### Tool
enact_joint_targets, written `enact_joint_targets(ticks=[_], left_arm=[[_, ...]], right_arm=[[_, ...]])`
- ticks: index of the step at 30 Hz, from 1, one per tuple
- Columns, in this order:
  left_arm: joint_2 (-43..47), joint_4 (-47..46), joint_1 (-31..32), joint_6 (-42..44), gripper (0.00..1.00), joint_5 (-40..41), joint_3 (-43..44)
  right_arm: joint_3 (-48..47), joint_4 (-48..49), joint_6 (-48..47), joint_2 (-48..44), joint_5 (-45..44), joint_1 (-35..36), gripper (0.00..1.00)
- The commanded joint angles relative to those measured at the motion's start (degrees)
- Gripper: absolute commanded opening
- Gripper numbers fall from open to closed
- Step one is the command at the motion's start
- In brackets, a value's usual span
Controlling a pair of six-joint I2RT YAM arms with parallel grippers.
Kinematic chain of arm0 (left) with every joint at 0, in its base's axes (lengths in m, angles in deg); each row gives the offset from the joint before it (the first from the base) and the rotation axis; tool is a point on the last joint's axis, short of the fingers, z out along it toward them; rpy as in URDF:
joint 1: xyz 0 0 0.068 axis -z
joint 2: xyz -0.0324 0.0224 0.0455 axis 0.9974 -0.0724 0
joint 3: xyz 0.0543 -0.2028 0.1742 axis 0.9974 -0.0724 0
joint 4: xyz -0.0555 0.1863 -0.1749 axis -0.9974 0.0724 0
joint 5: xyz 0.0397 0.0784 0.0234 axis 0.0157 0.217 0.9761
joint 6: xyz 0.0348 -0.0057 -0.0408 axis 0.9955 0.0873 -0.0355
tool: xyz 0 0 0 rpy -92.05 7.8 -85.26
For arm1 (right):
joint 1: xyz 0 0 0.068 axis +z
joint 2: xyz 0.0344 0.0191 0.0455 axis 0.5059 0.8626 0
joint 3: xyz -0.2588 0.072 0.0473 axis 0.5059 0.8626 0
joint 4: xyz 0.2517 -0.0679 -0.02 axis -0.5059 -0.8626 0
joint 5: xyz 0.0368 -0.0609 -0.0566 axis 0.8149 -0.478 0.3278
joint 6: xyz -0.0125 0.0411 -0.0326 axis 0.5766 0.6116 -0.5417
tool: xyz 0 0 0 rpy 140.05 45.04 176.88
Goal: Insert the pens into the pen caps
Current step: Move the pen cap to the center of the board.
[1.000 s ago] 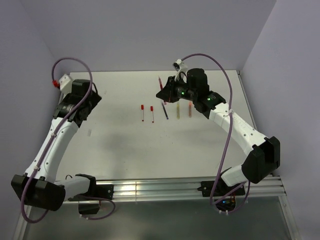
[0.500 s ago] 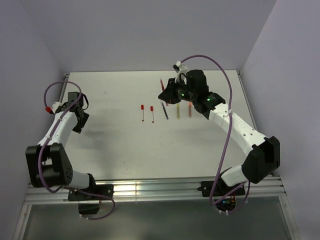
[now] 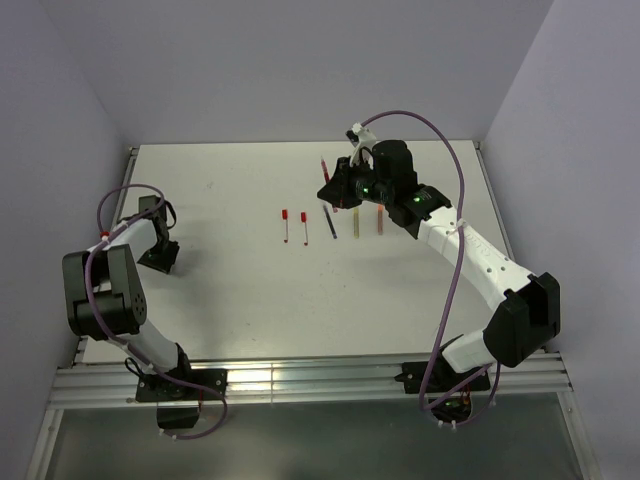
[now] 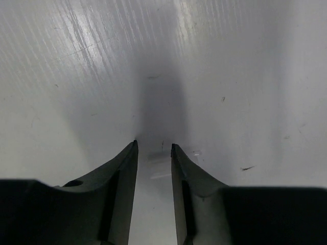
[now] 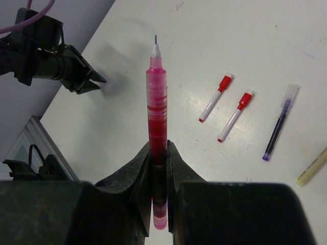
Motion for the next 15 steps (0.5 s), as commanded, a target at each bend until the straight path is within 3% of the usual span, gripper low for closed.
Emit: enact_joint_targets(ticks=[1,10,15], left_arm=[[-1.6,-1.0,-0.2,0.0,0.35,0.2,2.1],[-1.9,-2.7,-0.3,0.5,0.25,-4.0,-0.3],[-2.7,-4.2,-0.3,1.8,0.24,-6.3,-0.8]], right_arm=[[0.1,0.8,-1.1,-2.1,-0.4,-0.3,0.00],[-0.1,0.5,-1.2,-2.1,-0.6,-0.3,0.00],[-0.3,0.3,-1.3,-2.0,-0.8,-0.3,0.00]])
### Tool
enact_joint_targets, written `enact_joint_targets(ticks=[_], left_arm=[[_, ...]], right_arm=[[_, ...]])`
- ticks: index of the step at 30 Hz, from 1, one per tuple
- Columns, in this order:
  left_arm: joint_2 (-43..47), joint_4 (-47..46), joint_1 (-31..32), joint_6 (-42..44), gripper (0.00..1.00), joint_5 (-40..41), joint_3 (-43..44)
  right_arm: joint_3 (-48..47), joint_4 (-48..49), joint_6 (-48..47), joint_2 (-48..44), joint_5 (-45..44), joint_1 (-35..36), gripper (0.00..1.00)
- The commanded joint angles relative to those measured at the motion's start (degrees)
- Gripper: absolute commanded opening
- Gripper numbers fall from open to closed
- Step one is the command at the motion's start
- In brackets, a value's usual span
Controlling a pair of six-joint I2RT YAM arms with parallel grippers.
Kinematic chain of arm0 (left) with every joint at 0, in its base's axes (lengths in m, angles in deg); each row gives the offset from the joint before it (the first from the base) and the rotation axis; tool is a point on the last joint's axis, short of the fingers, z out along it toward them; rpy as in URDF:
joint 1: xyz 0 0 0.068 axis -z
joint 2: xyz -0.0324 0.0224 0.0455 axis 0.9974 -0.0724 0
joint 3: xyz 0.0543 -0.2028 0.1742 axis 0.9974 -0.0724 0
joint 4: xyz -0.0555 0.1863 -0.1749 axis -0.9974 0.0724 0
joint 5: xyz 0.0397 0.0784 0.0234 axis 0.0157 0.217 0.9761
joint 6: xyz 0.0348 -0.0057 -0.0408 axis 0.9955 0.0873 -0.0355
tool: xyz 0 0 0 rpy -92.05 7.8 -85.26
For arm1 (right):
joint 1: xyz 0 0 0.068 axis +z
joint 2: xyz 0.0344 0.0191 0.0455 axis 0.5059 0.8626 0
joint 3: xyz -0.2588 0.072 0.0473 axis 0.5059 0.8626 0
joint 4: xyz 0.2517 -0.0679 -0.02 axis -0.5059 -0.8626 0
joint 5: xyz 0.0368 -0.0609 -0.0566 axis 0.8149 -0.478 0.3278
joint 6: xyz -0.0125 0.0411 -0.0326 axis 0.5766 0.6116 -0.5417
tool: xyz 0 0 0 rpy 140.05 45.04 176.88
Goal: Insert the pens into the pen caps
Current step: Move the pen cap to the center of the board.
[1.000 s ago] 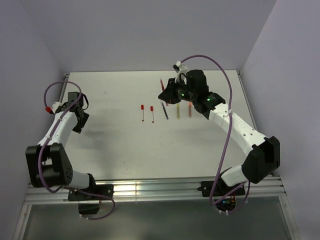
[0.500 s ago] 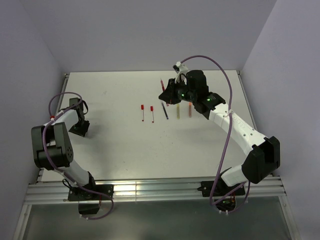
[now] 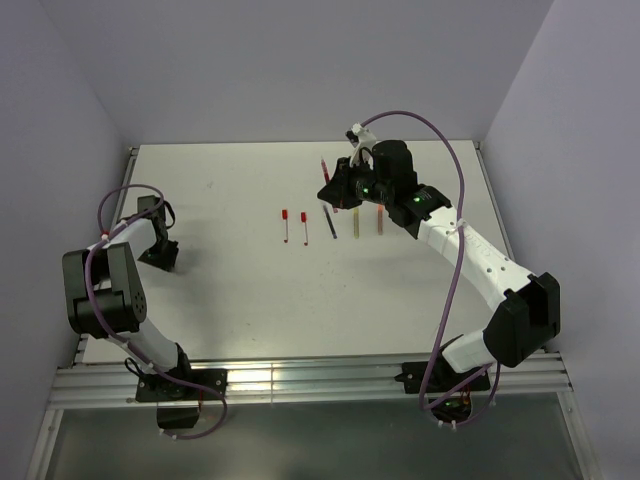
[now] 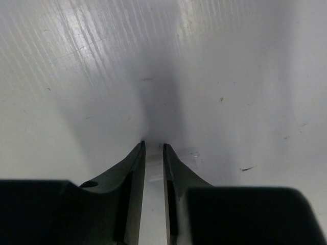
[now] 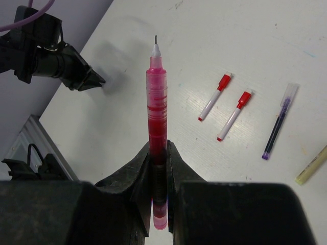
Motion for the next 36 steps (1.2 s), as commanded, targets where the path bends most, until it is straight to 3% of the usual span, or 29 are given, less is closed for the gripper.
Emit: enact_joint_targets(ticks=[1,21,36], left_arm=[[-1.4,-3.8,0.2,1.0,0.24,-5.1,-1.1],[-5.1,-3.4,4.7,3.7,0.18,-9.1,2.7],[-3.4,-3.8,5.5,4.4,0.17,-11.1,0.6]], right_arm=[[-0.2,0.8,-1.1,-2.0,-0.8,-0.3,0.00],[-0.4,0.4,-1.3,-1.7,-0.8,-0.3,0.00],[-0.6,0.3,-1.4,-1.1,0.2,-0.3,0.00]])
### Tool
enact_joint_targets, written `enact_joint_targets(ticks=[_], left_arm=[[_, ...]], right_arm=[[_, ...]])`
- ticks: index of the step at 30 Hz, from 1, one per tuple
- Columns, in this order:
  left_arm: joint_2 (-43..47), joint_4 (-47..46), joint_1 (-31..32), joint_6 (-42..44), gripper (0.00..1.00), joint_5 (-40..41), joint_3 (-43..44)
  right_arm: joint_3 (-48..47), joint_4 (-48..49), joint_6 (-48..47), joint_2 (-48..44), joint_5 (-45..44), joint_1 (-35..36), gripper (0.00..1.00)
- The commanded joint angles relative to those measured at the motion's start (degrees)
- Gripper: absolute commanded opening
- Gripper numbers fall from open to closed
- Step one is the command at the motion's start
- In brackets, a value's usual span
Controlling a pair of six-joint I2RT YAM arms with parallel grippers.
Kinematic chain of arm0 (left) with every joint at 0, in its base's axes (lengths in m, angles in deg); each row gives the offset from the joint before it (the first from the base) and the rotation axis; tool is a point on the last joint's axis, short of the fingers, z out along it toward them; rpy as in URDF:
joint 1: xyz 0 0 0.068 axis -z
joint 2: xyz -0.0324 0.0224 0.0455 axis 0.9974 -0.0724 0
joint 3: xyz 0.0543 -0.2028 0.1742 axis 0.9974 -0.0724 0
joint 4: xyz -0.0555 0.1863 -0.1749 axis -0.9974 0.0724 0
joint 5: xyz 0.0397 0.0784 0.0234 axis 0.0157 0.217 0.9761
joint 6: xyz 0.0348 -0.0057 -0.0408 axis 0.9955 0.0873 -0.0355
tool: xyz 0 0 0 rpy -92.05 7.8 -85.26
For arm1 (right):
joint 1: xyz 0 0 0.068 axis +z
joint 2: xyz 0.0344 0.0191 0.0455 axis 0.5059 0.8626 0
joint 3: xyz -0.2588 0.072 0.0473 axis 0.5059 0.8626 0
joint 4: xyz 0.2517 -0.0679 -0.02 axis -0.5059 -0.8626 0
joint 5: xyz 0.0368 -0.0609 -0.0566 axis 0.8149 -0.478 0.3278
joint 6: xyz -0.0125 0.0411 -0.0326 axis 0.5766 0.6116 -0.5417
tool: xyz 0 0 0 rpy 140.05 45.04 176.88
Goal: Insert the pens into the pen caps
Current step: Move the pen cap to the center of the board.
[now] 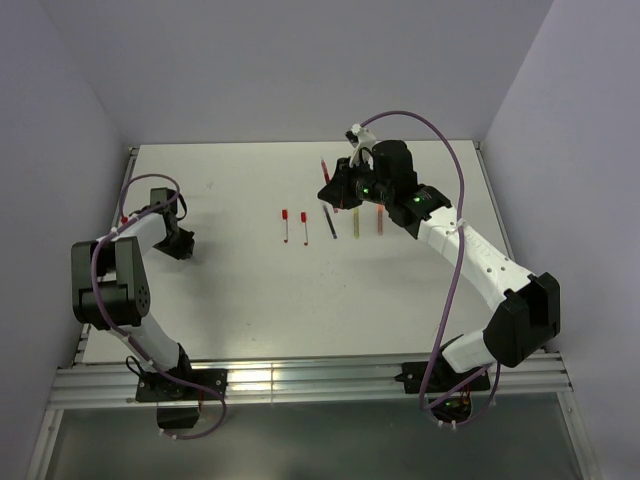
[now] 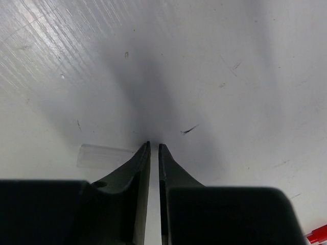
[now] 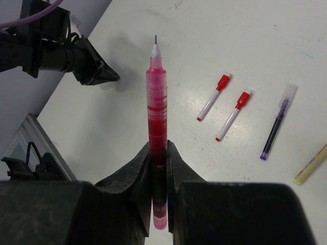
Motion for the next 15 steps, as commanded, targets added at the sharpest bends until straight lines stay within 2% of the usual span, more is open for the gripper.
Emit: enact_joint_targets(ticks=[1,15], left_arm=[[-0.2,0.8,0.8,0.6,0.17,-3.3,-2.4],[3.0,1.1,0.8,0.4,0.17,-4.7,-6.0]], right_arm=[[-0.6,0.4,-0.7,-1.2,0.4,-0.3,0.00],[-0.6,0.5,-0.7,-0.7,1.5,-0.3,0.00]])
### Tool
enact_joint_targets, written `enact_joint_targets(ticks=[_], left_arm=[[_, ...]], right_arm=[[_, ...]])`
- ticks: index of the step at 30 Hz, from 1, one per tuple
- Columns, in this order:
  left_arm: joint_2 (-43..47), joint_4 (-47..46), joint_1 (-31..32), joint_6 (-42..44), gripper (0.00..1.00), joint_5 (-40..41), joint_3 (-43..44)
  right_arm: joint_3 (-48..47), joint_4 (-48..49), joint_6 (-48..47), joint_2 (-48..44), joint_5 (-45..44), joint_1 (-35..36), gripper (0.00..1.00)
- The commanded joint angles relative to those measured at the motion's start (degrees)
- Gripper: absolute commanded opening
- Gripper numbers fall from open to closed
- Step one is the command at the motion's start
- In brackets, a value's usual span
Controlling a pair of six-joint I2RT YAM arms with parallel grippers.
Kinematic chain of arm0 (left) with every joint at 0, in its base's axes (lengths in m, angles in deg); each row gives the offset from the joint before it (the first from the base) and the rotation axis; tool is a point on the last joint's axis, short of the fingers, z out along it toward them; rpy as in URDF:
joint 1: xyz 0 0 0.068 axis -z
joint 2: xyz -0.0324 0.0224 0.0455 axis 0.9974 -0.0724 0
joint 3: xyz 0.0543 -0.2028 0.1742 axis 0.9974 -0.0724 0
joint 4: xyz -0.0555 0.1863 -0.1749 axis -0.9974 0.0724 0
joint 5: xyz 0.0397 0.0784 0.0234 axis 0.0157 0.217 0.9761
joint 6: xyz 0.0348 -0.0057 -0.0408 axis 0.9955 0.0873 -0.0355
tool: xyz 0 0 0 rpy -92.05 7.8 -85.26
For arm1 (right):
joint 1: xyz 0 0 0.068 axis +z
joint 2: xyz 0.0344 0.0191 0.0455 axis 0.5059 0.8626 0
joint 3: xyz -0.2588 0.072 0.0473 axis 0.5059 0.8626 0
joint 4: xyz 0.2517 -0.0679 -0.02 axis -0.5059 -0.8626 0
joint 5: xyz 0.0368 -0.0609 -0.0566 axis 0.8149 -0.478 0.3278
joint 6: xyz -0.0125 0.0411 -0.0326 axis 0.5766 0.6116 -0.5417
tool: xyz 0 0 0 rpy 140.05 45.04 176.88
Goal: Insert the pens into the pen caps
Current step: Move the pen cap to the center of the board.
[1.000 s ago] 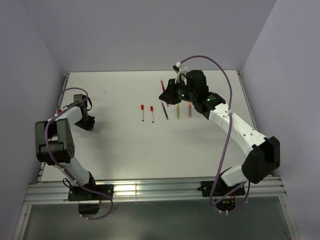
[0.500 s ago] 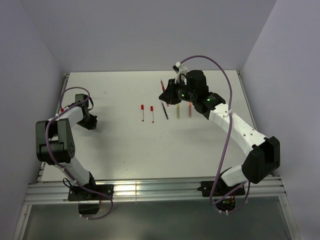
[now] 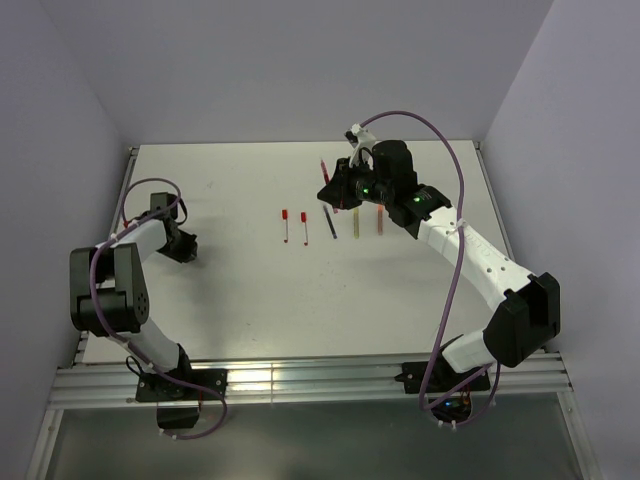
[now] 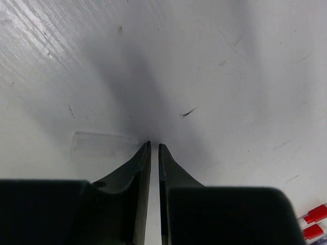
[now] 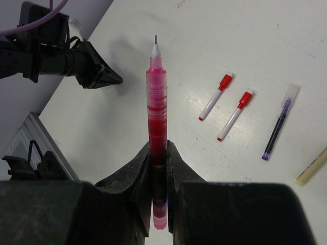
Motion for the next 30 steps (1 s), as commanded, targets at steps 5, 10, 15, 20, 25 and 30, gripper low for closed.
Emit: enact_joint_targets(ticks=[5,10,15,20,25,30], left_arm=[[1.0,3.2,0.8,1.5,0.16,-2.9,-1.8],[3.8,3.4,1.4,0.7,0.23,-3.4,0.0],[6.9,6.9,2.6,-4.7,0.34,-1.2,2.2],[13.3,9.9,3.6,-15.0,0.45,2.3,0.6],[14.1,15.5,3.7,-24.5,0.40,5.5,2.8],[11.3,19.9,3.6,-31.1,0.41,6.0,5.0]], right_arm=[[-0.7,0.4,-0.6,-0.9,0.8,-0.3,0.00],[-0.7,0.4,-0.7,-1.1,0.4,-0.3,0.00],[-0.6,0.2,-0.8,-1.4,-0.1,-0.3,0.00],[-0.6,0.5,-0.7,-1.7,0.3,-0.3,0.00],[-0.6,0.6,-0.8,-1.8,0.4,-0.3,0.00],[-0.3,0.9,-0.6,-2.6,0.7,-0.3,0.00]])
